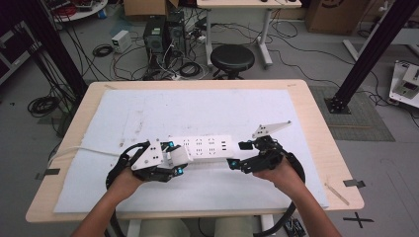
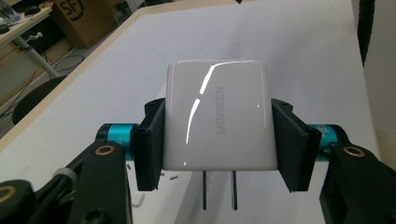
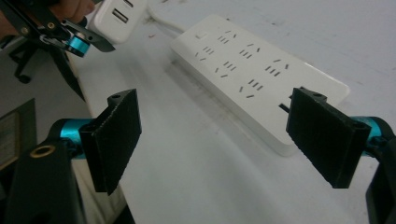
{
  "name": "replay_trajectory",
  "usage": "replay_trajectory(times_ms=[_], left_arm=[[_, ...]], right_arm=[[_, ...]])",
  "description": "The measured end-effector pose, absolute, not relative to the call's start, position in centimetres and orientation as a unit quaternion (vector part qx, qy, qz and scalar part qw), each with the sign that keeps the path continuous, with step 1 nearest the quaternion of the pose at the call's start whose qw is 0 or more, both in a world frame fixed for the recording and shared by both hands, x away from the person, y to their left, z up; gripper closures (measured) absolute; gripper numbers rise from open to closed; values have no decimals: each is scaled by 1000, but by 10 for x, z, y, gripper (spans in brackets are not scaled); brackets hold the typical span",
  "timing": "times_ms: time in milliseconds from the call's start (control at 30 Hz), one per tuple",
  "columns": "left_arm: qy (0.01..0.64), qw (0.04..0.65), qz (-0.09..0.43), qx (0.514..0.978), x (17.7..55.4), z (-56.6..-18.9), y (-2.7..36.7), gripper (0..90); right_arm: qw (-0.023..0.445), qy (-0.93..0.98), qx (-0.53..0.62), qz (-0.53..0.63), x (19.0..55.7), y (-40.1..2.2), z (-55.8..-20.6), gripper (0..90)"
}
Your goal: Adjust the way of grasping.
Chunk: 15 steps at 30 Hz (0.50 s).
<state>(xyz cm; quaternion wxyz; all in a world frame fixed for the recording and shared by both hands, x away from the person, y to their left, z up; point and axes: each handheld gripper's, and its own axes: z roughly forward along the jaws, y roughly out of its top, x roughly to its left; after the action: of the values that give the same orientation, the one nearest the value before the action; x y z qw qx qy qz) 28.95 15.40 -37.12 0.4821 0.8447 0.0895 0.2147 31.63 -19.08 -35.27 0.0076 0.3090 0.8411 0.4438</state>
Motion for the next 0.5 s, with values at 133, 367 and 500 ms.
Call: replay_trajectory(times_ms=[133,367,500], left_arm=[[80,478,215,848,290,-372,150,426],[52,471,225,851,289,-373,140,426],[45,472,222,852,291,-374,136,426]], right_arm=[[-2,843,309,441,318,-184,-352,184],[-39,830,324,452,323,-177,-352,186],[-43,829,325,453,325,-173,-352,187]])
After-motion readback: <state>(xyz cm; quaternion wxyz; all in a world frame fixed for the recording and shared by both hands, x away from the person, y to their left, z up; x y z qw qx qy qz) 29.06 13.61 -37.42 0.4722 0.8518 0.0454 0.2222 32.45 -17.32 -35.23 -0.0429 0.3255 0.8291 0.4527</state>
